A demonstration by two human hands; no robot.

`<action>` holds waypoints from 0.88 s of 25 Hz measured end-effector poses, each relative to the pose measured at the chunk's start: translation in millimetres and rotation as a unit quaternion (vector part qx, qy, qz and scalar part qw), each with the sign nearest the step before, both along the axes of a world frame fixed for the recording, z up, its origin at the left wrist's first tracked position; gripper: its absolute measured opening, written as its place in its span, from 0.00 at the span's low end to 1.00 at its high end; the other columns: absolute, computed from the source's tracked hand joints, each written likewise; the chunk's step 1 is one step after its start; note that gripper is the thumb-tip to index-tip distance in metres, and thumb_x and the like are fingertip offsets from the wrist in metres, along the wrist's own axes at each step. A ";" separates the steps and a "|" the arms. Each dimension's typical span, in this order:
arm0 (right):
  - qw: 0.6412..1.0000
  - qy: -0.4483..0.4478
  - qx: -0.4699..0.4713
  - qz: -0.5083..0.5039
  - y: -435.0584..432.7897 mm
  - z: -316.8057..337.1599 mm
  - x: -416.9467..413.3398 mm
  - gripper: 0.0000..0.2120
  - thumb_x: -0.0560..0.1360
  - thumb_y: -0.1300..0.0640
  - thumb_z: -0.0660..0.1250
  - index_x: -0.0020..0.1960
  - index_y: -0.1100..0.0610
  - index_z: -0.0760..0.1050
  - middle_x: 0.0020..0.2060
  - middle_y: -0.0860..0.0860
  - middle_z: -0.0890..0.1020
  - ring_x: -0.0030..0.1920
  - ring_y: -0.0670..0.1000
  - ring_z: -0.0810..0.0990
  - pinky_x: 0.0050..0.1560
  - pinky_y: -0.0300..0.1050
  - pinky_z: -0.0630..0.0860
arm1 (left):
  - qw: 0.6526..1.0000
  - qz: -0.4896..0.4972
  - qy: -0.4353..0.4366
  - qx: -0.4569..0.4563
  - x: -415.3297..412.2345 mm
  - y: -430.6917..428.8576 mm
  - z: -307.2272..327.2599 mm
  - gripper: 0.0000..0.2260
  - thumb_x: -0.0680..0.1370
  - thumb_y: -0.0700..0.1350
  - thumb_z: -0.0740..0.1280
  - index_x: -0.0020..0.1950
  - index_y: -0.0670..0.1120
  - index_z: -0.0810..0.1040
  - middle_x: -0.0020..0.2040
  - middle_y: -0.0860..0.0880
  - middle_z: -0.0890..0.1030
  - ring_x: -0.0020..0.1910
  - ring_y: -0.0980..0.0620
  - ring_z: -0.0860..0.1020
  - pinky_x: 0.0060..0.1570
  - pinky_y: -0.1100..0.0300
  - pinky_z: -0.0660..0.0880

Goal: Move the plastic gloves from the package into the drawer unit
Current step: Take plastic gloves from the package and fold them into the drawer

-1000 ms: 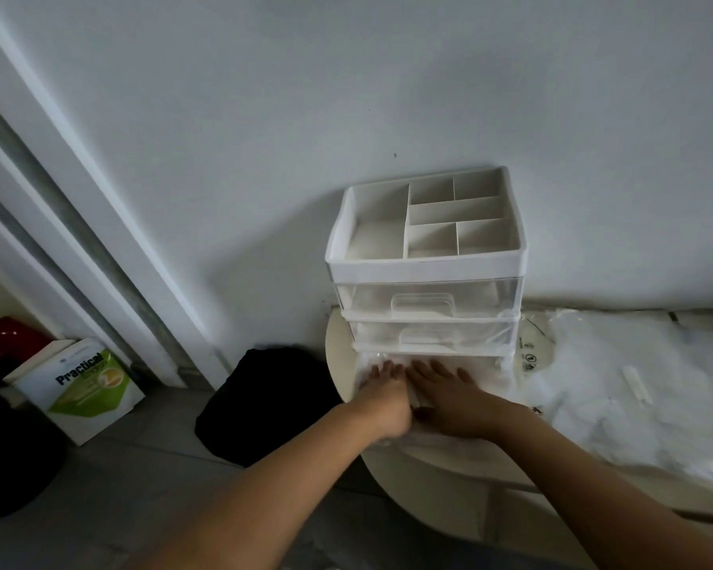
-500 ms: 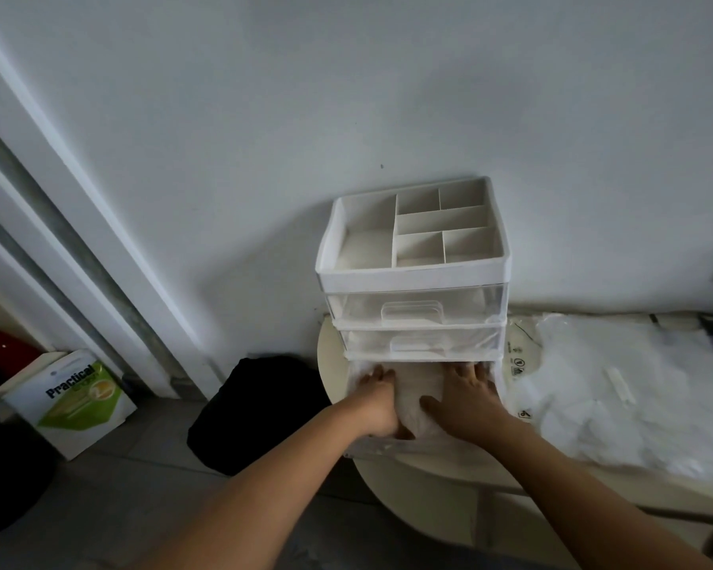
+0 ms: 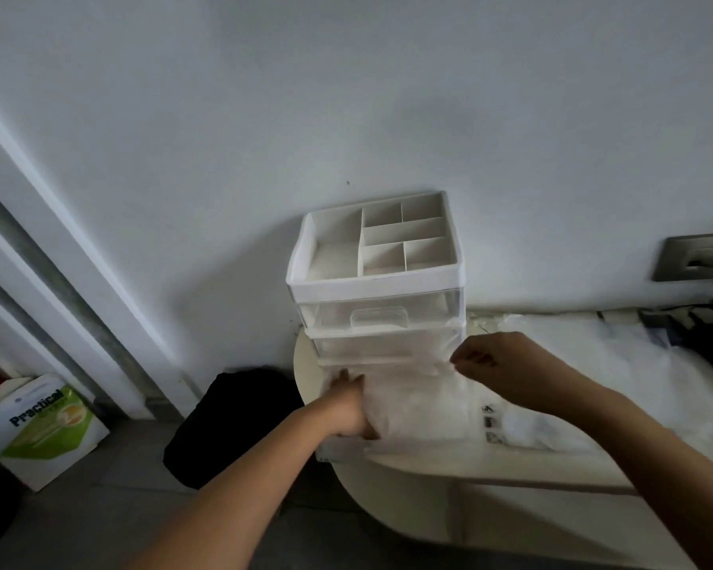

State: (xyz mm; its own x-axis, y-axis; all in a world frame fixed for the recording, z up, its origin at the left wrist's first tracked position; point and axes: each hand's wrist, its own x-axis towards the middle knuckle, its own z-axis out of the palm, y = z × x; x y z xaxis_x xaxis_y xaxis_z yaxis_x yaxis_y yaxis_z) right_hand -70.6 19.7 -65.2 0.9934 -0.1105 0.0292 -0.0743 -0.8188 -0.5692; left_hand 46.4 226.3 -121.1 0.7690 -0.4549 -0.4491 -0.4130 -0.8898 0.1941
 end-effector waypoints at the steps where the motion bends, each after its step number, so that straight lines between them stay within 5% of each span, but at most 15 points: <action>1: 1.000 -0.004 -0.003 -0.028 -16.4 -1.2 -8.2 0.08 0.77 0.53 0.63 0.51 0.52 0.81 0.46 0.46 0.83 0.47 0.45 0.80 0.51 0.38 0.76 | 1.000 0.010 -0.004 -0.024 -2.5 0.4 5.9 0.42 0.70 0.50 0.74 0.77 0.46 0.54 0.76 0.45 0.57 0.73 0.43 0.61 0.70 0.53 0.64; 3: 0.993 -0.002 -0.057 -0.099 -51.4 -10.5 -21.4 0.10 0.78 0.54 0.62 0.50 0.58 0.80 0.46 0.50 0.83 0.47 0.49 0.81 0.50 0.43 0.77 | 0.997 0.015 -0.034 -0.062 -9.7 -0.9 20.3 0.29 0.73 0.45 0.72 0.72 0.45 0.65 0.70 0.45 0.68 0.65 0.47 0.71 0.60 0.61 0.70; 5: 0.976 0.010 -0.099 -0.192 -87.4 -23.7 -35.9 0.12 0.78 0.57 0.61 0.53 0.62 0.79 0.51 0.56 0.83 0.50 0.55 0.81 0.53 0.47 0.76 | 0.990 0.001 -0.093 -0.109 -20.3 -8.6 33.9 0.07 0.76 0.42 0.68 0.53 0.42 0.79 0.52 0.42 0.79 0.49 0.48 0.78 0.53 0.58 0.75; 6: 0.967 0.011 -0.097 -0.237 -103.3 -29.2 -45.3 0.12 0.78 0.59 0.61 0.57 0.62 0.79 0.55 0.57 0.81 0.54 0.56 0.79 0.55 0.47 0.74 | 0.982 -0.008 -0.123 -0.143 -26.8 -16.3 38.4 0.07 0.76 0.43 0.67 0.40 0.42 0.78 0.40 0.41 0.78 0.39 0.47 0.77 0.48 0.52 0.77; 8: 0.944 0.036 -0.095 -0.314 -134.2 -44.7 -64.3 0.17 0.77 0.63 0.61 0.65 0.61 0.73 0.63 0.59 0.75 0.61 0.58 0.75 0.61 0.47 0.70 | 0.967 -0.027 -0.158 -0.197 -41.3 -37.4 41.8 0.17 0.77 0.48 0.66 0.31 0.39 0.72 0.33 0.40 0.79 0.32 0.43 0.76 0.41 0.48 0.75; 13: 0.957 0.113 -0.094 -0.249 -152.7 -70.4 -95.3 0.17 0.80 0.56 0.57 0.68 0.59 0.69 0.66 0.54 0.73 0.65 0.53 0.72 0.63 0.42 0.68 | 0.941 -0.106 -0.141 -0.290 -85.1 -114.6 36.3 0.15 0.77 0.53 0.65 0.42 0.42 0.80 0.44 0.46 0.82 0.46 0.50 0.79 0.49 0.56 0.74; 16: 0.974 0.055 -0.043 -0.214 -151.3 -69.8 -108.9 0.19 0.75 0.55 0.68 0.64 0.56 0.74 0.62 0.52 0.76 0.61 0.55 0.75 0.57 0.42 0.68 | 0.942 -0.129 -0.096 -0.293 -106.1 -162.6 27.0 0.14 0.78 0.51 0.65 0.58 0.44 0.79 0.62 0.47 0.77 0.63 0.51 0.73 0.62 0.62 0.66; 19: 0.970 0.018 -0.048 -0.237 -154.4 -71.8 -117.2 0.09 0.74 0.58 0.69 0.54 0.58 0.81 0.55 0.53 0.82 0.54 0.54 0.79 0.53 0.42 0.71 | 0.964 -0.154 -0.053 -0.208 -121.6 -202.9 9.9 0.27 0.79 0.54 0.63 0.74 0.44 0.63 0.76 0.45 0.60 0.75 0.48 0.58 0.73 0.51 0.53; 22: 0.955 0.022 -0.086 -0.282 -157.9 -71.7 -121.3 0.08 0.76 0.56 0.66 0.51 0.55 0.83 0.51 0.50 0.83 0.50 0.50 0.80 0.48 0.39 0.71 | 0.983 -0.150 -0.009 -0.105 -129.4 -220.5 -13.4 0.37 0.77 0.65 0.56 0.79 0.47 0.48 0.79 0.44 0.44 0.77 0.42 0.43 0.72 0.39 0.41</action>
State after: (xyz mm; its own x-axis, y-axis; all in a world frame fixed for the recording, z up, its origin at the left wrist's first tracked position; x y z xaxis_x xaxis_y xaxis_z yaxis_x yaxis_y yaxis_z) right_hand -191.9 -138.2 -136.9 0.7780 -0.6258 0.0555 -0.5517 -0.7228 -0.4162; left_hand -83.0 5.7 -134.5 0.5932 -0.7437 -0.3083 -0.6559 -0.6685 0.3506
